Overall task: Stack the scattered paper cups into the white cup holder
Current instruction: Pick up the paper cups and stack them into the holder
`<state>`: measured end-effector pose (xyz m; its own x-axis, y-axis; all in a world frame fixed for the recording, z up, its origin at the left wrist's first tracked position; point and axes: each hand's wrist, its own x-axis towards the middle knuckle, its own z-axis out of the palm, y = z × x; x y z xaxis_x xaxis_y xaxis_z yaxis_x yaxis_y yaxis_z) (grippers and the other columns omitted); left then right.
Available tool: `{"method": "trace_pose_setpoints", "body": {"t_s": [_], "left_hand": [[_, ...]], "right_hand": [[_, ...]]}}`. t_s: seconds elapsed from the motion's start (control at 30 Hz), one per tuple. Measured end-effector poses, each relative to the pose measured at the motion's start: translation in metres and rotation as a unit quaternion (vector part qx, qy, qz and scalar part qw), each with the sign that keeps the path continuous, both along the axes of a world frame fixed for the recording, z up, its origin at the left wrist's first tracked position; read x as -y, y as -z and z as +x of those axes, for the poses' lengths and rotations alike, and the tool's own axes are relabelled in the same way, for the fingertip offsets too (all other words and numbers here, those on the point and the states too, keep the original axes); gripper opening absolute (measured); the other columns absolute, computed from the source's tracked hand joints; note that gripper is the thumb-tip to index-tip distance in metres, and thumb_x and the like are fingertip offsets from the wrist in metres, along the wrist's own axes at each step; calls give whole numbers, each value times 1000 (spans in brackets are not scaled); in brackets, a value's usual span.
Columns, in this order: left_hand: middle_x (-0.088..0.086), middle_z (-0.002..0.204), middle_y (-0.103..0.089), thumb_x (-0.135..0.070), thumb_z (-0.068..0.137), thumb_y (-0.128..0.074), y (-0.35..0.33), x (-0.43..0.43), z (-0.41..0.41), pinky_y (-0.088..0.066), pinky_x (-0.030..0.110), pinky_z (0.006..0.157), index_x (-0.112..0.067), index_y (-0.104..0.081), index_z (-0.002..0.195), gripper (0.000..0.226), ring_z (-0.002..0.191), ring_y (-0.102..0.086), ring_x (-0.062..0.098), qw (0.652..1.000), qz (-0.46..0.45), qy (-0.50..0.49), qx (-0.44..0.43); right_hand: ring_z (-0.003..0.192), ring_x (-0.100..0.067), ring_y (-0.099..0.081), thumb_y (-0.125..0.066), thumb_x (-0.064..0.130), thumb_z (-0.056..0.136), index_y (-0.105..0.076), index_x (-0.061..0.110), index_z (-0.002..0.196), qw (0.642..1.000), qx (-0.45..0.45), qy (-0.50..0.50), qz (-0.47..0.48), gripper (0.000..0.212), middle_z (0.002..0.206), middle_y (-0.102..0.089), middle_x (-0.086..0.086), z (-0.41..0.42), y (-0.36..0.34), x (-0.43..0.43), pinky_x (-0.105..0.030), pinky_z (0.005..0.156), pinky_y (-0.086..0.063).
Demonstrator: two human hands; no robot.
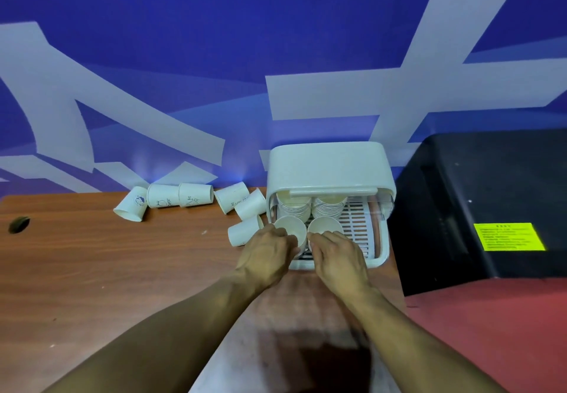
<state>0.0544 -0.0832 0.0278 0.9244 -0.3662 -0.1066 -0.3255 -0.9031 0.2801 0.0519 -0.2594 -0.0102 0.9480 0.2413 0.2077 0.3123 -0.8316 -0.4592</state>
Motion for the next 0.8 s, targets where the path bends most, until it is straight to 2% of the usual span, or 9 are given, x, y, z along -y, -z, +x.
{"method": "trace_pose_setpoints", "body": {"t_s": [0.07, 0.17, 0.33, 0.53, 0.67, 0.8], "left_hand": [[3, 108, -64, -37, 98, -49, -5, -1, -3, -42, 33, 81, -20, -64, 112, 27, 100, -55, 26, 1000, 1, -18, -4], [-1, 118, -60, -42, 96, -52, -14, -4, -10, -44, 33, 86, -24, -60, 122, 32, 108, -55, 22, 999, -23, -35, 5], [-6, 118, -59, -39, 94, -53, -26, -14, -34, -46, 31, 87, -28, -61, 119, 28, 110, -55, 18, 997, -43, -62, 15], [-3, 123, -57, -37, 92, -52, -36, -51, -64, -48, 34, 86, -31, -60, 119, 28, 110, -57, 22, 992, -42, -115, -21], [-3, 129, -56, -39, 94, -56, -42, -88, -78, -44, 31, 85, -28, -60, 121, 30, 110, -57, 22, 982, -38, -186, -14], [-6, 134, -53, -41, 93, -57, -38, -130, -95, -46, 31, 84, -31, -60, 119, 29, 103, -61, 20, 967, -53, -246, -31]], "right_hand": [[67, -25, -57, -66, 10, 81, -71, 15, 87, 1000, -4, 8, -9, 10, 71, -61, 0, -1, -6, -3, -35, 50, -48], [78, -26, -58, -68, 14, 79, -70, 13, 91, 1000, 1, 22, -20, 12, 83, -64, -1, -4, -18, -6, -34, 56, -50], [86, -25, -58, -70, 16, 79, -69, 14, 100, 999, 24, 17, -16, 21, 91, -64, 0, -20, -41, -19, -35, 60, -52], [85, -27, -58, -69, 17, 76, -67, 17, 100, 1000, 19, -5, -7, 23, 91, -63, 0, -43, -60, -48, -38, 59, -52], [88, -27, -59, -66, 20, 80, -66, 16, 107, 998, 4, -47, -37, 27, 94, -64, -1, -51, -68, -75, -39, 65, -54], [98, -25, -57, -61, 26, 85, -63, 19, 115, 994, -26, -78, -71, 31, 103, -63, 0, -59, -76, -107, -39, 75, -52]]}}
